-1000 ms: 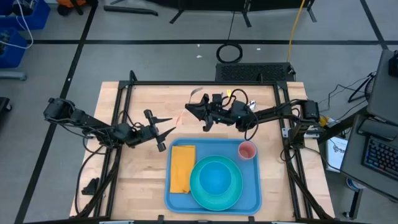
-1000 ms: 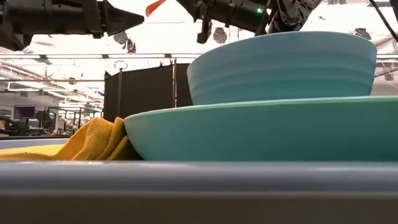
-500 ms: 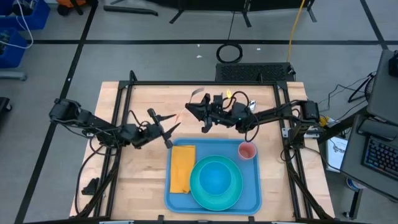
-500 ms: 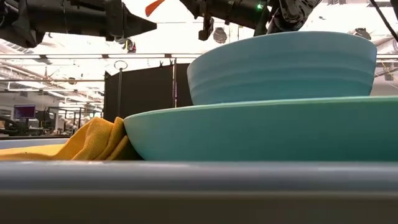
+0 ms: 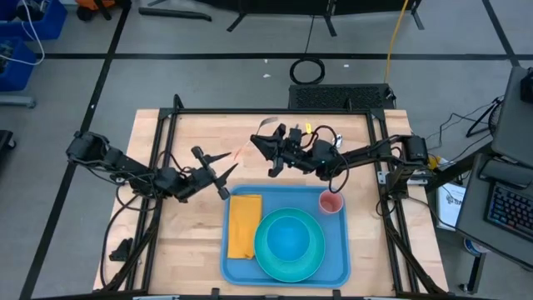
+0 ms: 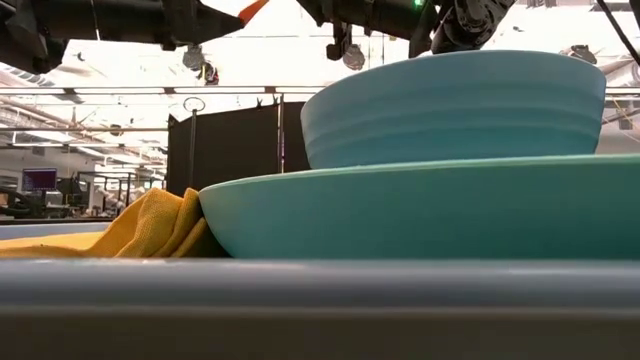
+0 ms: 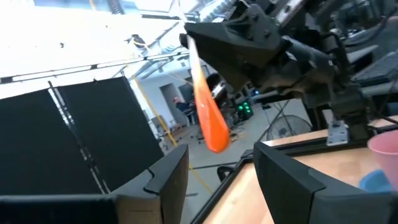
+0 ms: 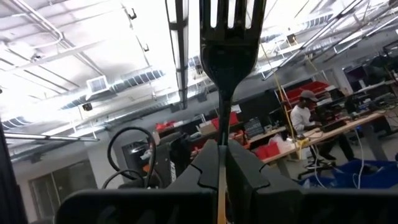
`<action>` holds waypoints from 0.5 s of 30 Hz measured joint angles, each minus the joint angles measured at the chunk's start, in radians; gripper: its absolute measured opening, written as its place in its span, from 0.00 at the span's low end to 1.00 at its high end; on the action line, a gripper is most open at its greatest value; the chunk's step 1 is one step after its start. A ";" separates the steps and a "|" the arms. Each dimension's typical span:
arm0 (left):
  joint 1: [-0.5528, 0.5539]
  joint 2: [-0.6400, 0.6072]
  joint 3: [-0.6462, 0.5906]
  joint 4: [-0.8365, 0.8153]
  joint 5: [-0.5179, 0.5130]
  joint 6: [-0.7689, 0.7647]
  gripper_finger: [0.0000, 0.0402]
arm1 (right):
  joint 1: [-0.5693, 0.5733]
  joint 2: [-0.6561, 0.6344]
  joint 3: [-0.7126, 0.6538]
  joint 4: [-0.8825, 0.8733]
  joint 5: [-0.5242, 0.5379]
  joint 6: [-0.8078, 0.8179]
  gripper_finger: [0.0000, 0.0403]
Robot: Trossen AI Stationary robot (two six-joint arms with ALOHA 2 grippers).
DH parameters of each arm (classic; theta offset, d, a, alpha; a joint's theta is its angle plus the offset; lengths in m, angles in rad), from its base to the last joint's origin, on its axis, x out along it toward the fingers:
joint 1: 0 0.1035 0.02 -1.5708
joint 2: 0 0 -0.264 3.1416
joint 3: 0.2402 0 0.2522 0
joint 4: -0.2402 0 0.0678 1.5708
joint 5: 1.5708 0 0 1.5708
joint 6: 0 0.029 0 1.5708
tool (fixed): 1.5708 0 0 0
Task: Set up tray
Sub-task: Put the orange fork on top of the orange napkin on the blue serving tray
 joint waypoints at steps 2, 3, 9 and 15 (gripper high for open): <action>-0.002 0.001 0.000 -0.003 0.016 0.000 0.46 | -0.001 0.000 0.000 -0.004 -0.001 0.016 0.00; 0.000 0.001 0.000 -0.002 0.023 -0.001 0.46 | -0.002 0.000 0.000 -0.005 -0.002 0.017 0.00; 0.019 0.000 0.000 -0.002 0.031 -0.009 0.46 | -0.005 0.008 0.000 -0.013 -0.002 0.058 0.00; 0.027 0.000 0.000 -0.007 0.047 -0.025 0.46 | -0.005 0.018 -0.001 -0.015 -0.004 0.063 0.00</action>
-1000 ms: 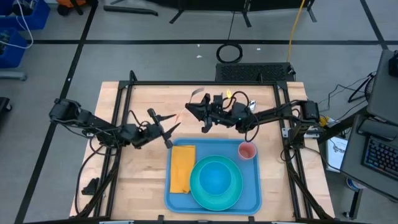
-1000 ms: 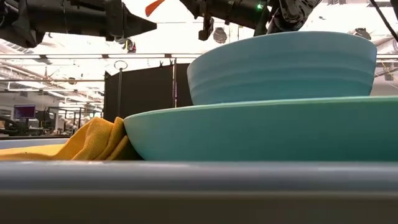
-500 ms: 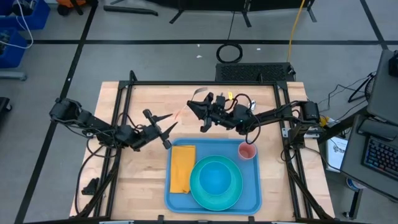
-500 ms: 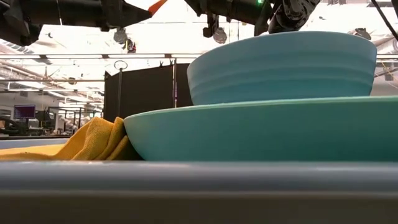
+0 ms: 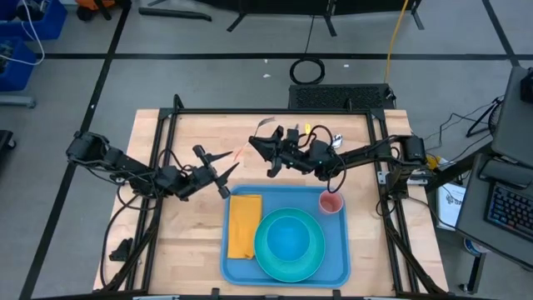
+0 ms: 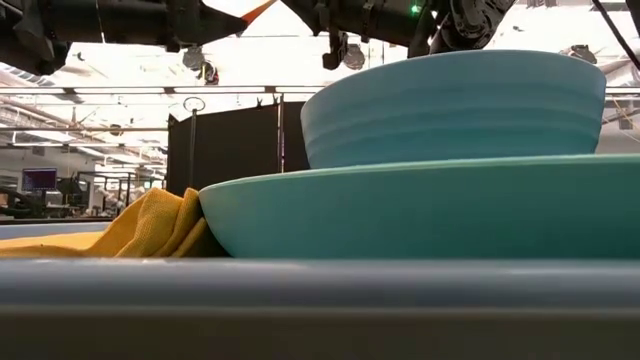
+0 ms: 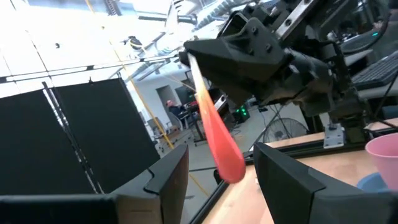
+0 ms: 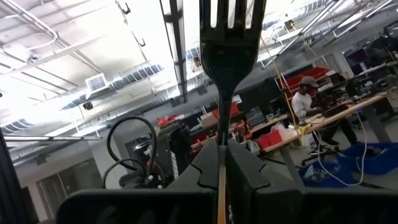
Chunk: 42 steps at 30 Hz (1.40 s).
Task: Set up tray
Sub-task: Put the orange fork on top of the orange napkin on the blue serving tray
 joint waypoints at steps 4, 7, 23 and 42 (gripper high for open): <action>0.000 0.000 0.000 0.000 0.004 -0.001 0.46 | 0.000 0.003 0.000 0.003 0.000 0.009 0.00; 0.000 0.000 0.000 -0.002 0.004 -0.006 0.46 | 0.000 0.007 0.000 0.002 0.000 0.010 0.00; 0.011 0.000 0.000 -0.008 -0.022 -0.039 0.46 | 0.005 0.006 0.000 -0.012 -0.001 0.040 0.00; 0.015 -0.002 -0.001 -0.031 -0.020 -0.051 0.04 | 0.005 0.003 0.000 -0.027 0.002 0.037 0.00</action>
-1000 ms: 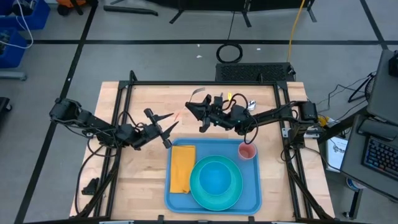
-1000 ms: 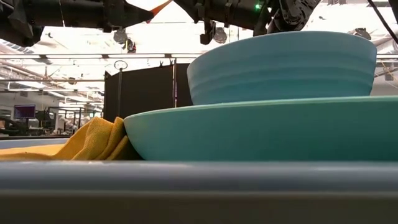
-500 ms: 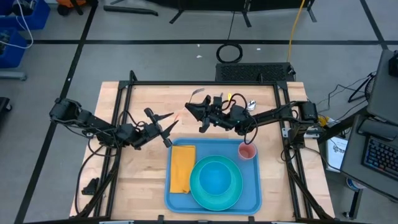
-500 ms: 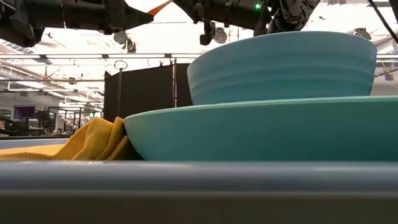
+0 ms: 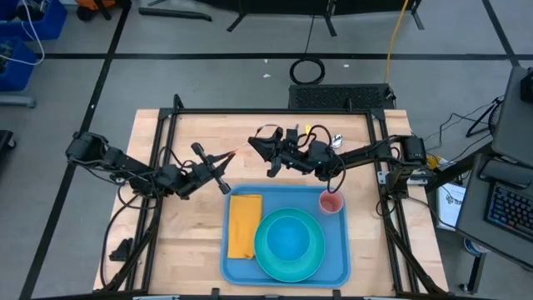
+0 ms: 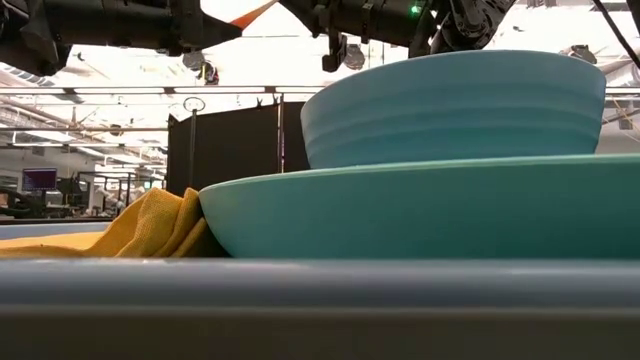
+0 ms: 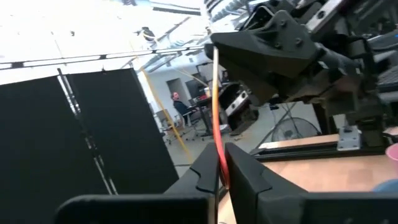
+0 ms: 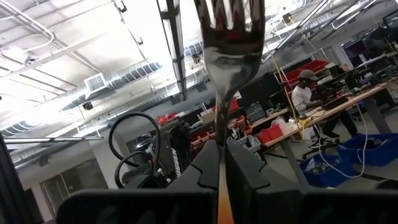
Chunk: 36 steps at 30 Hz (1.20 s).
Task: Set up tray
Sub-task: Put the orange fork on top of the orange napkin on the blue serving tray
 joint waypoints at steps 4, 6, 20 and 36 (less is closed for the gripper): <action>0.000 0.000 0.000 -0.001 0.000 0.006 0.03 | 0.000 0.000 0.000 -0.004 0.000 -0.002 0.00; -0.001 0.000 0.000 -0.002 -0.001 0.003 0.03 | 0.000 0.000 0.000 -0.014 0.000 -0.002 0.00; -0.071 -0.086 0.000 -0.047 -0.057 0.001 0.02 | 0.018 -0.013 -0.027 0.012 -0.064 -0.204 0.16; -0.124 -0.243 0.000 -0.064 -0.149 0.020 0.02 | 0.097 -0.014 -0.028 0.002 -0.054 -0.589 0.18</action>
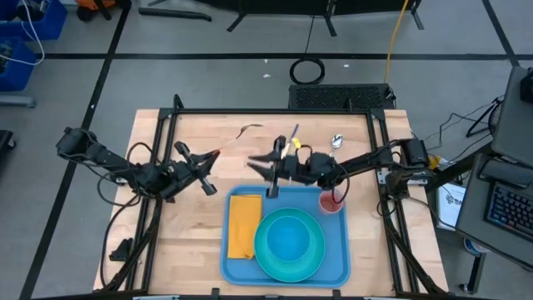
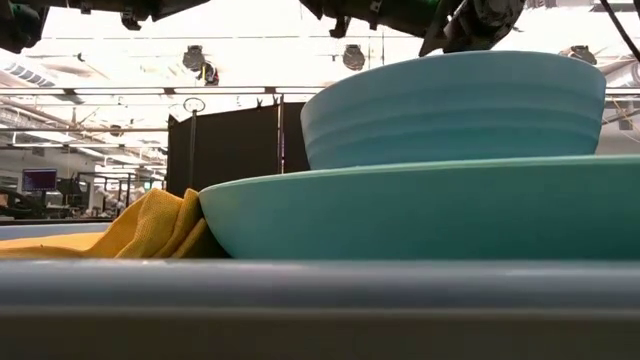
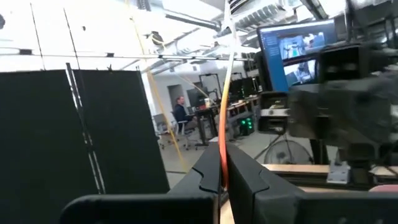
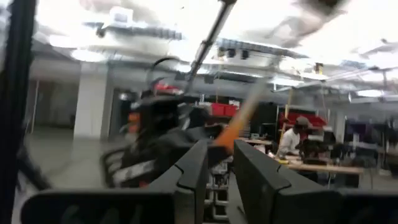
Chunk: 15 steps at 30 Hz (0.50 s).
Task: Set up tray
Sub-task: Put the orange fork on top of the orange napkin on the blue serving tray
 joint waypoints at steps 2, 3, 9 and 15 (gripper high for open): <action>0.000 0.000 0.000 -0.001 -0.014 -0.046 0.02 | 0.027 0.000 0.000 -0.018 0.002 -0.080 0.18; 0.000 0.000 0.000 -0.002 -0.026 -0.077 0.02 | 0.040 0.000 0.000 -0.033 0.004 -0.126 0.18; -0.015 0.000 0.000 -0.071 -0.061 -0.301 0.02 | 0.137 -0.001 0.000 -0.183 0.210 -0.357 0.18; -0.076 0.004 0.000 -0.088 -0.010 -0.503 0.02 | 0.241 -0.001 -0.002 -0.270 0.610 -0.459 0.18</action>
